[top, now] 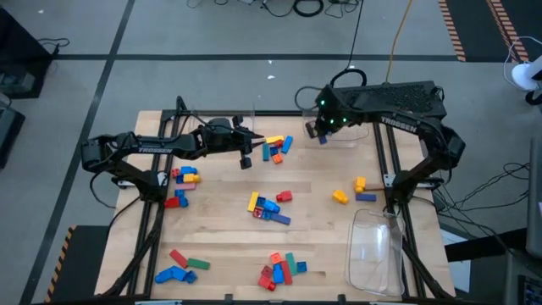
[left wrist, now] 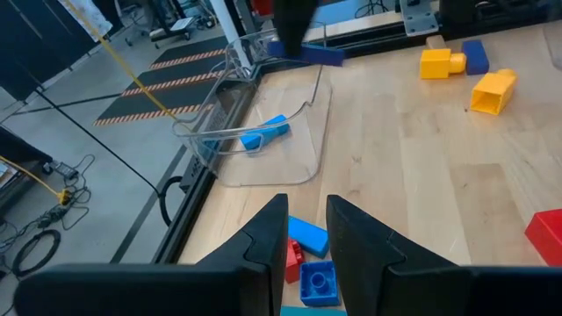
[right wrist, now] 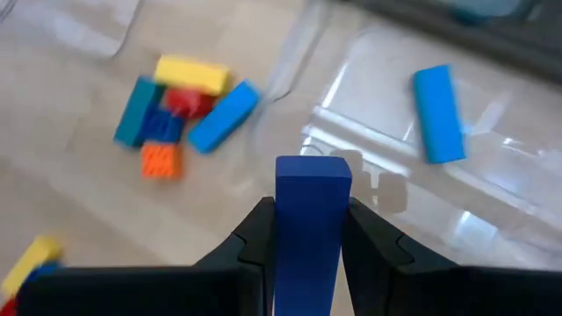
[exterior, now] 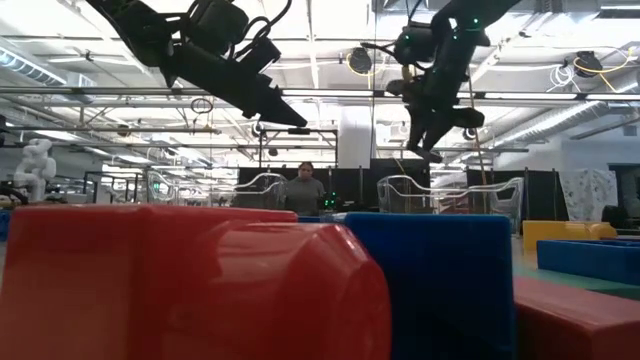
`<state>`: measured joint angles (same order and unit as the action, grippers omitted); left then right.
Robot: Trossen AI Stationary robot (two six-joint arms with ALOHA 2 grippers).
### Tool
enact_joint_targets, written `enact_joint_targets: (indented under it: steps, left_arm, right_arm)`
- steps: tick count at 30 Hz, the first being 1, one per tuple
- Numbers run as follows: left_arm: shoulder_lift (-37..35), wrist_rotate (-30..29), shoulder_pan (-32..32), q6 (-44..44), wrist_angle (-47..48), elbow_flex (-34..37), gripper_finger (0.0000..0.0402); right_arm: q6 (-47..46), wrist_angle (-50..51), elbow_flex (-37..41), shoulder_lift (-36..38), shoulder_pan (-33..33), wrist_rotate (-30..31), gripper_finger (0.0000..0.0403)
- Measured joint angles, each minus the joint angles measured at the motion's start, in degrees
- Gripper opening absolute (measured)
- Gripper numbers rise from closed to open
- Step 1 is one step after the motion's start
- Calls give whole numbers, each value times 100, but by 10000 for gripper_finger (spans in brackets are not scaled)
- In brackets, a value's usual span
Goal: Sort blocks by size
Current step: Put the dark blue block into the top right transparent bin
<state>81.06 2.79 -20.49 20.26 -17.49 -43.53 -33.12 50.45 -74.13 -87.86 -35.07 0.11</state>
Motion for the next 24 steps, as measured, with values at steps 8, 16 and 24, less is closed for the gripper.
enact_joint_targets:
  steps: [8,16,24]
  left_arm:
    - [0,2,0,1,-19,0,84]
    - [2,0,0,8,-21,0,84]
    - [2,0,0,134,-19,0,84]
  right_arm:
    - [-253,-393,-2,-238,-766,-1,76]
    - [-282,-539,-9,-1016,-1062,-189,76]
    - [-221,-503,-311,-1675,-1148,-321,76]
